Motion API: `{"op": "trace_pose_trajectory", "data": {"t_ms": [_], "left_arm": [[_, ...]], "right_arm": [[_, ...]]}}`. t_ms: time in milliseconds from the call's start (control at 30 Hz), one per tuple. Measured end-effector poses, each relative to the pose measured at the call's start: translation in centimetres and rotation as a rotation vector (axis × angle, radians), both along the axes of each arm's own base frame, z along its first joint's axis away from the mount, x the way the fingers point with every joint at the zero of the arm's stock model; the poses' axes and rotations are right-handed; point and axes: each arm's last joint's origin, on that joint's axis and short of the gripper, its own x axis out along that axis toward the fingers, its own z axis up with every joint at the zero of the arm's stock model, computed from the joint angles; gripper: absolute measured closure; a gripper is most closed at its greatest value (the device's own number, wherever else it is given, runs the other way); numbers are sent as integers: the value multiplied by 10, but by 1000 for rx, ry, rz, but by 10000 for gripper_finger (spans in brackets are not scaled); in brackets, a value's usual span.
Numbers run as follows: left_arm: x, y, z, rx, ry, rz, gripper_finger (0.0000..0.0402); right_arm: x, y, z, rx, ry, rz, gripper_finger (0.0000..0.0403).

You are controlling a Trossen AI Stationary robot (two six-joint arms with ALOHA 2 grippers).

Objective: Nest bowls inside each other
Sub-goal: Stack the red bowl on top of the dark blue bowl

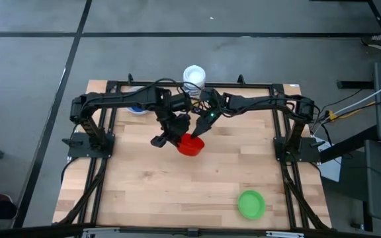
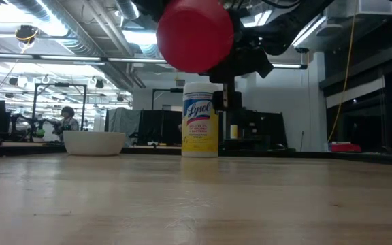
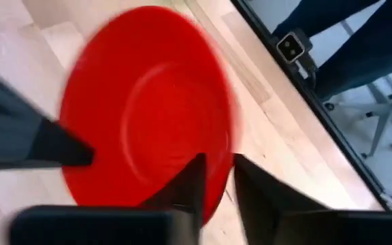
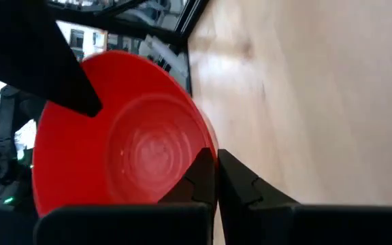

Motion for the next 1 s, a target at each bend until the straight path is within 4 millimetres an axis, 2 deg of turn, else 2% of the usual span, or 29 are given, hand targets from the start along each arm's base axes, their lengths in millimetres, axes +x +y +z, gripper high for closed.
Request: {"op": "trace_pose_trajectory", "data": {"t_ms": [67,133,333,500,600,700,767,867,1000], "left_arm": [[0,-1,1,12,6,-2,382],[-2,0,2,18,22,-1,393],[-11,-2,0,4,118,-16,397],[-15,-7,-3,5,189,-4,399],[-15,-11,-3,2,199,4,399],[-15,-12,-3,28,226,30,399],[-16,-8,-5,114,258,87,399],[-19,9,-6,257,298,202,399],[-27,47,-7,271,331,358,399]], "right_arm": [[1,-2,2,-25,-35,-11,386],[3,-4,7,-23,-67,-22,355],[3,-1,19,27,-119,39,228],[-6,-11,36,6,-180,17,162],[-14,-23,42,-13,-190,-14,148],[-23,-38,35,-36,-130,-60,150],[-30,-44,28,-60,-79,-72,158],[-42,-46,16,-106,9,-55,173],[-55,-40,2,-179,116,-6,189]]}}
